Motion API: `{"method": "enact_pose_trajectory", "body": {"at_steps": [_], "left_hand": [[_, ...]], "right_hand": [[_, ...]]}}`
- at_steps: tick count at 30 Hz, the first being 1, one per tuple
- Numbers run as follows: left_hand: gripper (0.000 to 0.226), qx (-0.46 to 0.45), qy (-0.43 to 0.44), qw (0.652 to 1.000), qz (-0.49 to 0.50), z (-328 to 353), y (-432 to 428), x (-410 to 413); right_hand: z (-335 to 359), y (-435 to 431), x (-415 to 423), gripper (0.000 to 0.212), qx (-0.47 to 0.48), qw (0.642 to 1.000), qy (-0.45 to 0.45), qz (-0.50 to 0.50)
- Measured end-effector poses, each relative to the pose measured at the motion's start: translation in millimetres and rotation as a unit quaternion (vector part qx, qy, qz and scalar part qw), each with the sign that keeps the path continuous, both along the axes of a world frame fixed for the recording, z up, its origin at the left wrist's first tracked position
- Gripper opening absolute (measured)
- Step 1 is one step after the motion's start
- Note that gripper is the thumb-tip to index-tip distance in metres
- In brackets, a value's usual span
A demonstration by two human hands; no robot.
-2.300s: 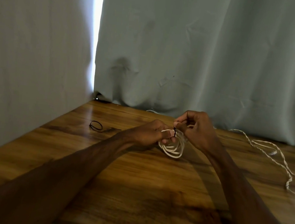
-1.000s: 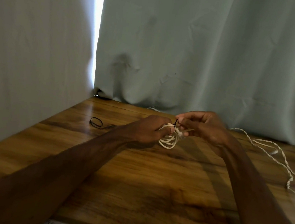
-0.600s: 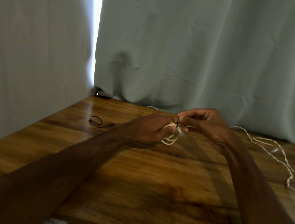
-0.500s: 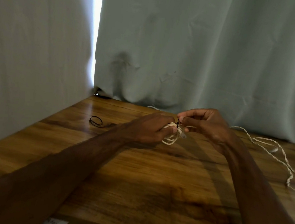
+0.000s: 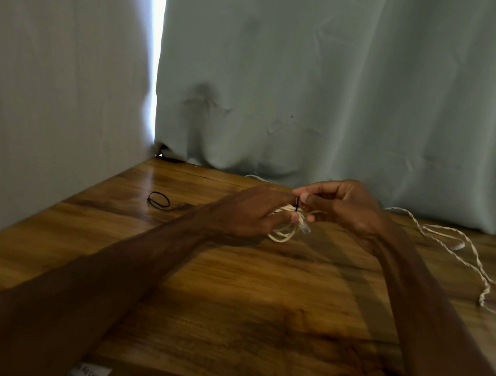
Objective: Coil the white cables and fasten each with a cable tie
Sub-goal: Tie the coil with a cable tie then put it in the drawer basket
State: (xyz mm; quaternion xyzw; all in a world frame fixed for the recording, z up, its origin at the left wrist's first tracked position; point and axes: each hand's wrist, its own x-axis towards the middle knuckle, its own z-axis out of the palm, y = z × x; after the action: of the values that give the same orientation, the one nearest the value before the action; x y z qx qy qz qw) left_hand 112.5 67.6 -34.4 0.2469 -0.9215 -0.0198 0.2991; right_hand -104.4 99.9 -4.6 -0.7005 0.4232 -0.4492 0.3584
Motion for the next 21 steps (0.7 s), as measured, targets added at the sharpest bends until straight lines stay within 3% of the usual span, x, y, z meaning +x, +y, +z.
{"method": "enact_pose_trajectory", "body": {"at_steps": [21], "left_hand": [[0.011, -0.010, -0.019, 1.000, 0.006, 4.2, 6.0, -2.9]], "right_hand": [[5.9, 5.6, 0.3, 0.014, -0.048, 0.995, 0.085, -0.027]]}}
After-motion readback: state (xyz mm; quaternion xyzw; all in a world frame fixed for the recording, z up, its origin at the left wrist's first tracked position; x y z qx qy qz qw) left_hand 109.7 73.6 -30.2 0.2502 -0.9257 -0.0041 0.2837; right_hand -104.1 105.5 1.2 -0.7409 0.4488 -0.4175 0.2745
